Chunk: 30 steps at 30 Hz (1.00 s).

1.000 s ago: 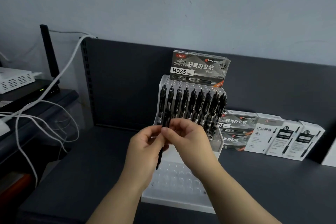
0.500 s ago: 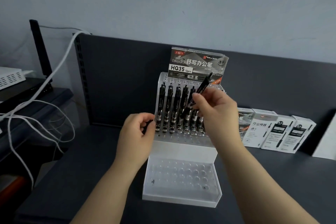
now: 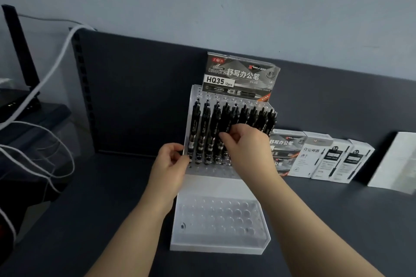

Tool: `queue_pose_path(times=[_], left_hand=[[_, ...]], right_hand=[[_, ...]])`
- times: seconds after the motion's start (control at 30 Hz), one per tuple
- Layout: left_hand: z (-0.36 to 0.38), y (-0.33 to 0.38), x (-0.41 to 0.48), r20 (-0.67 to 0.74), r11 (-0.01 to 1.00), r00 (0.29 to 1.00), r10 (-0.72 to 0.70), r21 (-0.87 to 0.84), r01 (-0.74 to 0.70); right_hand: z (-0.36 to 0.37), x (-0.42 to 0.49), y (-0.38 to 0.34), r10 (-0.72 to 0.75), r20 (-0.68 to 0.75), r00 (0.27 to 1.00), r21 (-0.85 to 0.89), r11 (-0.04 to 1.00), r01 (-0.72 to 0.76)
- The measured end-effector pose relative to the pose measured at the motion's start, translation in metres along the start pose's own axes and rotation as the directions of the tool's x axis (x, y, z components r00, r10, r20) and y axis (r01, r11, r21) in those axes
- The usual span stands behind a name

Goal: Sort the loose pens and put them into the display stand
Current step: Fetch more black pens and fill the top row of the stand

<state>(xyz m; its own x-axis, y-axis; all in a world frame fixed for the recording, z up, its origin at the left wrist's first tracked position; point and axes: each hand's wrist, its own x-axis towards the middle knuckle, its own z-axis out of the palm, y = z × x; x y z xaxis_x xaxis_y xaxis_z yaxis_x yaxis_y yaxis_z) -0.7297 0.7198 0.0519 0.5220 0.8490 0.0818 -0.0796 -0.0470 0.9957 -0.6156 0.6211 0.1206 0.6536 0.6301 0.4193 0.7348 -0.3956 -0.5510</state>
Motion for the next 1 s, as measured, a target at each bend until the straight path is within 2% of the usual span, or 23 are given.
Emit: queue_pose_path(times=[0.2,0.43,0.5,0.6,0.67,0.73,0.87,1.0], left_hand=[[0.003,-0.001,-0.001,-0.014,0.998,0.998,0.060,0.007,-0.060],[0.008,0.001,-0.003,-0.092,0.991,0.990,0.108,0.085,-0.100],[0.011,0.004,-0.011,-0.181,0.971,0.966,0.187,0.183,-0.154],[0.028,0.014,-0.035,-0.264,0.907,0.883,0.389,0.278,-0.317],[0.053,0.021,-0.054,-0.188,0.849,0.843,0.504,0.288,-0.443],[0.090,0.023,-0.067,-0.046,0.813,0.840,0.541,0.283,-0.508],[0.183,0.016,-0.095,0.231,0.809,0.863,0.449,0.304,-0.502],[0.285,0.006,-0.147,0.449,0.770,0.834,0.322,0.388,-0.506]], right_hand=[[0.003,0.001,-0.009,-0.042,0.086,0.995,-0.151,0.987,0.054],[0.000,0.002,-0.004,-0.054,0.132,0.990,-0.139,0.988,0.073],[-0.006,-0.002,0.002,-0.068,0.126,0.990,-0.103,0.991,0.081],[-0.027,-0.020,0.021,-0.064,0.097,0.993,-0.035,0.997,0.068],[-0.046,-0.035,0.046,-0.066,0.075,0.995,-0.046,0.996,0.070],[-0.067,-0.051,0.082,-0.033,0.085,0.996,-0.067,0.997,0.038],[-0.121,-0.089,0.169,0.084,0.146,0.986,-0.111,0.991,-0.068],[-0.192,-0.135,0.259,0.185,0.135,0.973,-0.120,0.978,-0.169]])
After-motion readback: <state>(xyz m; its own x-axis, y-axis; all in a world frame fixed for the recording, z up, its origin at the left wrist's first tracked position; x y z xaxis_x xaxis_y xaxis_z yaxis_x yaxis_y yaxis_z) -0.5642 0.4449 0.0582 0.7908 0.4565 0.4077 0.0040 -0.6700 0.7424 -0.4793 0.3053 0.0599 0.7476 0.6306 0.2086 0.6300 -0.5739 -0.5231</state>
